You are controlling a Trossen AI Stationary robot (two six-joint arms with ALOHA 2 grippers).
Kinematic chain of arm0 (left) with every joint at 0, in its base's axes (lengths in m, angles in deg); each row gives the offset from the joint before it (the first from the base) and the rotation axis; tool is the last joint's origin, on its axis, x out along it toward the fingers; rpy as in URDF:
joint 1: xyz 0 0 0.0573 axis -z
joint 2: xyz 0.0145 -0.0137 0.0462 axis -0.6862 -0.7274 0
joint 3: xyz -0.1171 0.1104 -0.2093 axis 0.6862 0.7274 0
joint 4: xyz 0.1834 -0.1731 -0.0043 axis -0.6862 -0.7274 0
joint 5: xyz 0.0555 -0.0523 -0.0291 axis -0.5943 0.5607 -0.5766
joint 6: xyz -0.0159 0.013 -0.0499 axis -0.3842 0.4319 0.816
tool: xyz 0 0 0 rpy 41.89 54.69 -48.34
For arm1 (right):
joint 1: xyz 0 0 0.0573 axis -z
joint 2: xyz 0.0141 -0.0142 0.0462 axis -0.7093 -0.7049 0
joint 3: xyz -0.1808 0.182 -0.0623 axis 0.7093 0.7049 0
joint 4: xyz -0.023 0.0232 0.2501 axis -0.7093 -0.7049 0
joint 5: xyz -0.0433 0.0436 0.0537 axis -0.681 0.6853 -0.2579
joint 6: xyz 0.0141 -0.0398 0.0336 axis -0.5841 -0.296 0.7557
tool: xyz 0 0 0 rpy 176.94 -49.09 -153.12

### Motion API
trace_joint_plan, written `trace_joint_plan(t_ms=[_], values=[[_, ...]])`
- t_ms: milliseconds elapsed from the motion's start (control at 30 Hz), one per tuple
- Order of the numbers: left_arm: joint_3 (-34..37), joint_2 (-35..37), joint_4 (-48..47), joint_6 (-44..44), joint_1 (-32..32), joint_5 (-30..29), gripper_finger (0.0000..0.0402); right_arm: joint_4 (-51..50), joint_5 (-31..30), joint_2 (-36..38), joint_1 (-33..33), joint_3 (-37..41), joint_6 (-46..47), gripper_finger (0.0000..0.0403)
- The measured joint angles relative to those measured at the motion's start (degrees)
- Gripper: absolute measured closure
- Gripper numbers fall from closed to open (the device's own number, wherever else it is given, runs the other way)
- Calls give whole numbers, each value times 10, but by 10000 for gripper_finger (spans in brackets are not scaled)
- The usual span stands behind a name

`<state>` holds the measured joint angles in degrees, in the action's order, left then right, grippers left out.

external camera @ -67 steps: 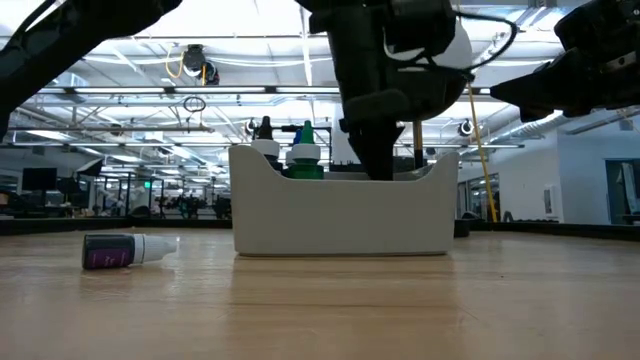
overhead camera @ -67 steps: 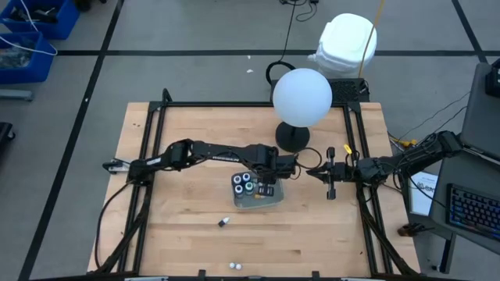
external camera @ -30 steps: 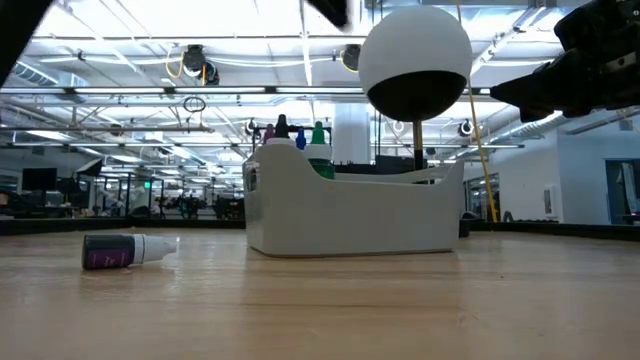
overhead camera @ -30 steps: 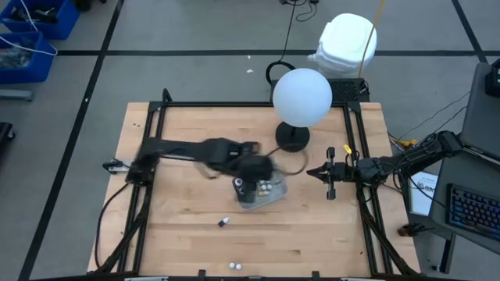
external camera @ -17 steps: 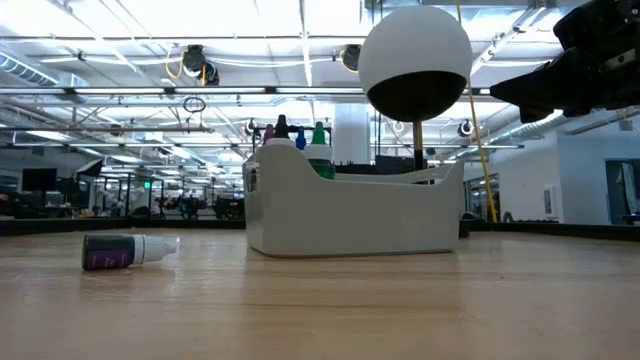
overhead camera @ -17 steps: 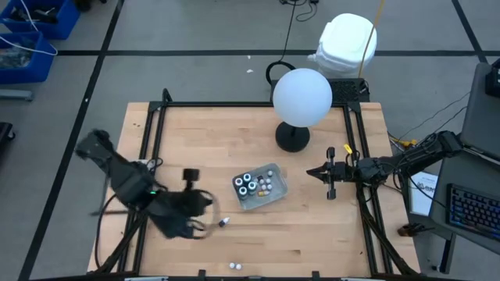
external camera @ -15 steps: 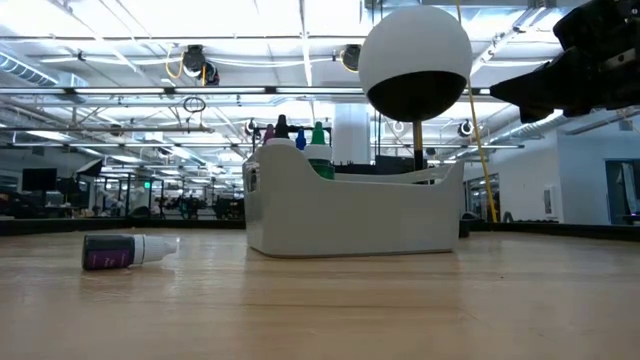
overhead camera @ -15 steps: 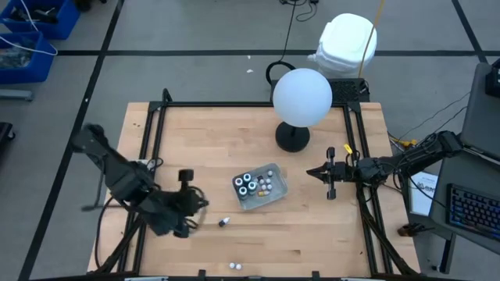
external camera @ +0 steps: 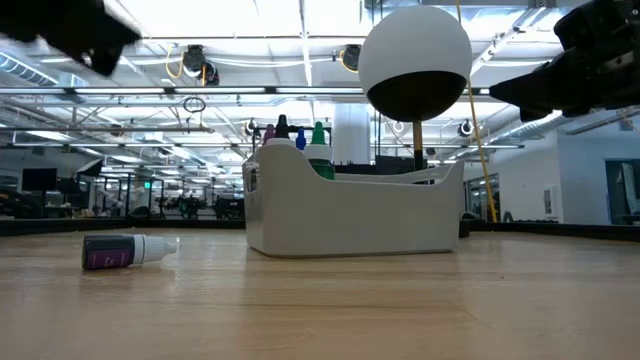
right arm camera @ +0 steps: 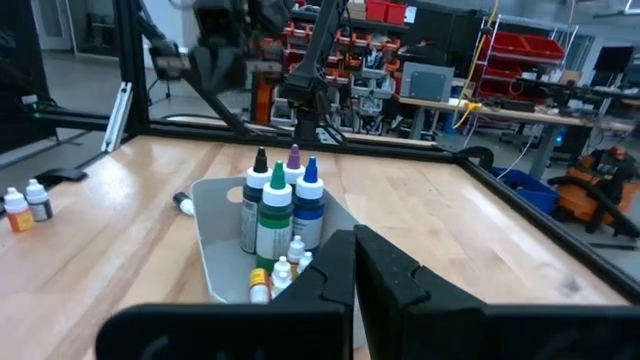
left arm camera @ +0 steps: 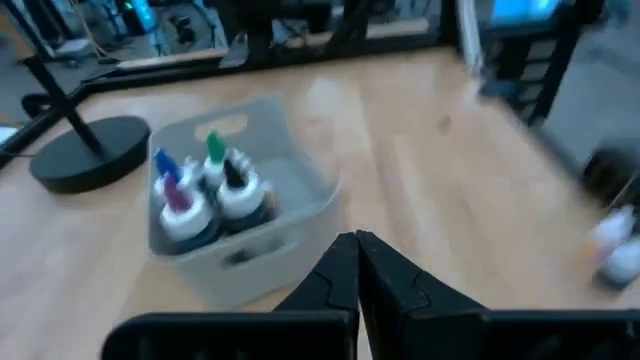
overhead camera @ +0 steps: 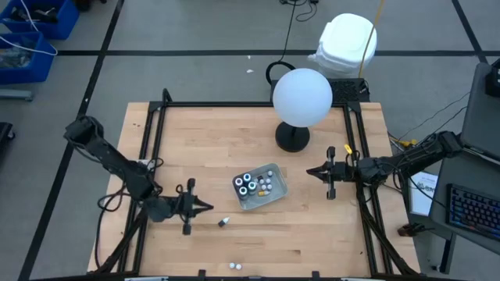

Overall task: Pick & Place food coloring
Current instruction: Put the small yellow food coloring bottle into the gray bin

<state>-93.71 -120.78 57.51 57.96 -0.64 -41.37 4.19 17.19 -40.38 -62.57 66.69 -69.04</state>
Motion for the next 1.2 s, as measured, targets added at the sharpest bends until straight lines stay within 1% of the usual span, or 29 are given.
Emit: trace_joint_plan(t_ms=[100,200,267,367,467,533,600,700,733,767,867,1033,1100,1200], values=[[39,3,49,-43,-8,-1,392,0,0,0,7,0,-1,403],[61,34,61,-88,-5,-12,398,0,0,-2,14,0,16,403],[67,74,57,-118,3,-12,396,0,0,-4,16,0,28,403],[68,153,28,-180,6,-5,395,0,0,-12,17,0,39,403],[68,226,-17,-219,-34,22,398,0,-1,-20,17,0,41,403],[68,265,-61,-220,-82,72,396,9,-14,-27,17,0,42,403],[81,292,-63,-221,-133,147,397,26,-19,-34,17,0,44,403],[132,325,18,-240,-190,285,398,43,-19,-45,17,0,46,403],[159,334,62,-246,-203,312,398,47,-16,-49,17,0,46,403],[186,340,110,-246,-214,323,399,50,-13,-52,17,0,45,403],[257,343,221,-226,-244,321,399,57,-12,-60,17,0,40,403],[245,335,198,-193,-259,328,399,64,-11,-75,17,0,36,403],[243,332,202,-188,-259,320,394,67,-11,-82,17,0,35,403],[243,331,200,-177,-259,292,381,95,-11,-96,15,0,35,403]])
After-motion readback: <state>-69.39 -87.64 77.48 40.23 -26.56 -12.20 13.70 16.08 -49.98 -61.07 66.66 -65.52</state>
